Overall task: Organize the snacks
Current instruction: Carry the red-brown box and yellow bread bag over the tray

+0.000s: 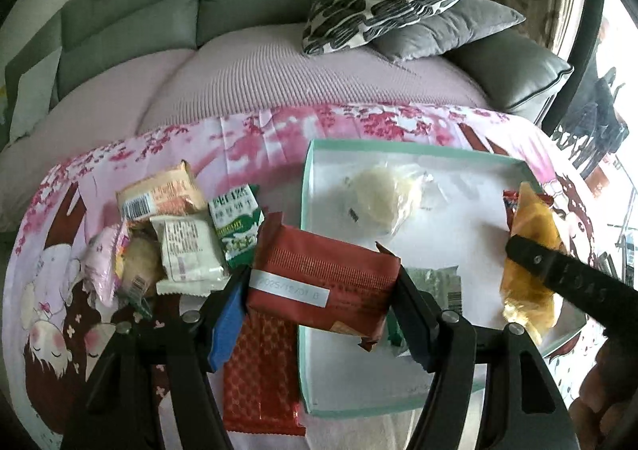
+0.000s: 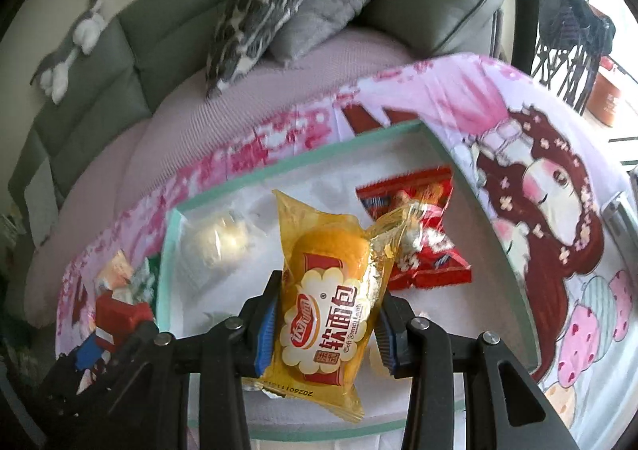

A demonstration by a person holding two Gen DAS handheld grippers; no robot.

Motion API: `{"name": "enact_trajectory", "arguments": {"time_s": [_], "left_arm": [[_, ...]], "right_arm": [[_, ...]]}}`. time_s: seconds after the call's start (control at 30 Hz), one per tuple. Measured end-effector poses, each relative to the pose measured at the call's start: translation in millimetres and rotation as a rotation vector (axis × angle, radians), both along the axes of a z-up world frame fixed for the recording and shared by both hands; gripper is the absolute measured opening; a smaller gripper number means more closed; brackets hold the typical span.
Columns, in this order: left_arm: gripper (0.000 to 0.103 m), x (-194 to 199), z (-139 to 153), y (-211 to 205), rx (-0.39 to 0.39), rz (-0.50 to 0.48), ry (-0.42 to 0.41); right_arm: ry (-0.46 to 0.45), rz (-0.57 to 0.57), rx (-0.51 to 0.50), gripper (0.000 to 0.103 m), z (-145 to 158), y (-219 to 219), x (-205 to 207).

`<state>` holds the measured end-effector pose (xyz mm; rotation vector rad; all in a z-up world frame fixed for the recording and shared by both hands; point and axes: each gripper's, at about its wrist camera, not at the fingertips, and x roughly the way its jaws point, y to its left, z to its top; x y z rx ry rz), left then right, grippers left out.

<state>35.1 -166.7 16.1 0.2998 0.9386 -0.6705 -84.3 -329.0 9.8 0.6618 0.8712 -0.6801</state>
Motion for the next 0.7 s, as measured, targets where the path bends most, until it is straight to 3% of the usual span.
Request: {"name": "enact_trajectory", "arguments": {"time_s": [0.27, 0.7], "left_arm": [[0.07, -7, -14, -8, 0.053, -0.019, 0.01], [0.07, -17, -24, -23, 0.096, -0.069, 0.008]], "right_arm": [[0.079, -0.005, 0.03, 0.044, -19, -3, 2], [0.109, -0.004, 0.034, 0.044, -21, -4, 3]]}}
